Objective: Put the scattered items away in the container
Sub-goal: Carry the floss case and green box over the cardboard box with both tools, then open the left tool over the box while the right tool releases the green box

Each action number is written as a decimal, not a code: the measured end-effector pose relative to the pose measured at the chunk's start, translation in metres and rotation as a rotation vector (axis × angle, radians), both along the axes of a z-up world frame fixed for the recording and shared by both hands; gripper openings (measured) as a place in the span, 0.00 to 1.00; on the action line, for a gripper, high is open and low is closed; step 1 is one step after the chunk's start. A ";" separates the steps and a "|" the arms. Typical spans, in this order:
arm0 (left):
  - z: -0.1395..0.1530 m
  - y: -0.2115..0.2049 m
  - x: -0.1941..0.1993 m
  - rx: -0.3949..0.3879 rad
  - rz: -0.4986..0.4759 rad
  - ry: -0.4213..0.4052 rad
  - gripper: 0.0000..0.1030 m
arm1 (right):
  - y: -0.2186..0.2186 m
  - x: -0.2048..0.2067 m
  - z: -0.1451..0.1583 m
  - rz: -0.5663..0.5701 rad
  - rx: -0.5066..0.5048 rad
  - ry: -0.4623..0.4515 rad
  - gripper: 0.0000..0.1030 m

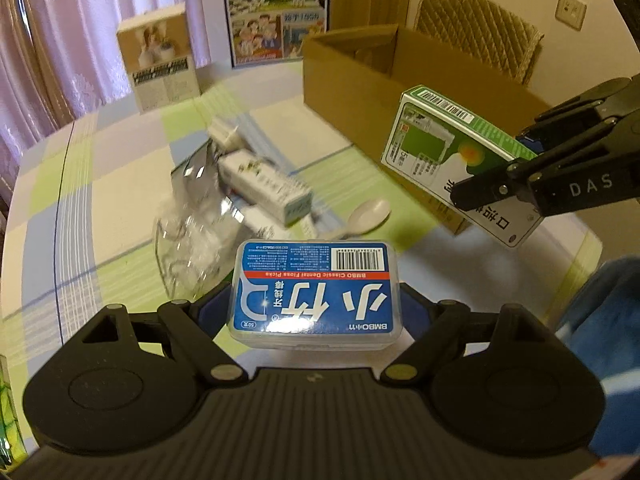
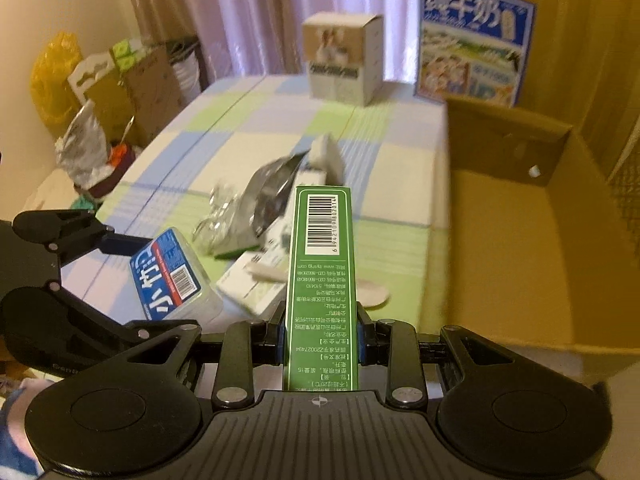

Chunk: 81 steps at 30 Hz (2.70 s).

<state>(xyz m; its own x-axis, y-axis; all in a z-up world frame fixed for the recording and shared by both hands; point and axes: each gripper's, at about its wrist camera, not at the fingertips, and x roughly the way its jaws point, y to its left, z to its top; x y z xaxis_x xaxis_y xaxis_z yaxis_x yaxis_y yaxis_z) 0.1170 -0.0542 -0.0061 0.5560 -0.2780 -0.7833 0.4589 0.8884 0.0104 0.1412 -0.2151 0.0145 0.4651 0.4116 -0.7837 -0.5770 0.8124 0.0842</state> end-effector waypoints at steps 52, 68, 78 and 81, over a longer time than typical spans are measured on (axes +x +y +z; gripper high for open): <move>0.004 -0.230 0.099 0.061 -0.262 -0.104 0.82 | -0.179 0.141 0.001 -0.261 0.085 0.032 0.27; 0.015 -0.191 0.085 0.011 -0.187 -0.123 0.84 | -0.166 0.140 0.003 -0.255 0.064 -0.003 0.31; 0.017 -0.164 0.071 -0.024 -0.131 -0.117 0.85 | -0.171 0.119 0.017 -0.261 0.081 -0.039 0.63; 0.020 -0.156 0.064 -0.024 -0.116 -0.115 0.85 | -0.170 0.109 0.022 -0.259 0.084 -0.050 0.69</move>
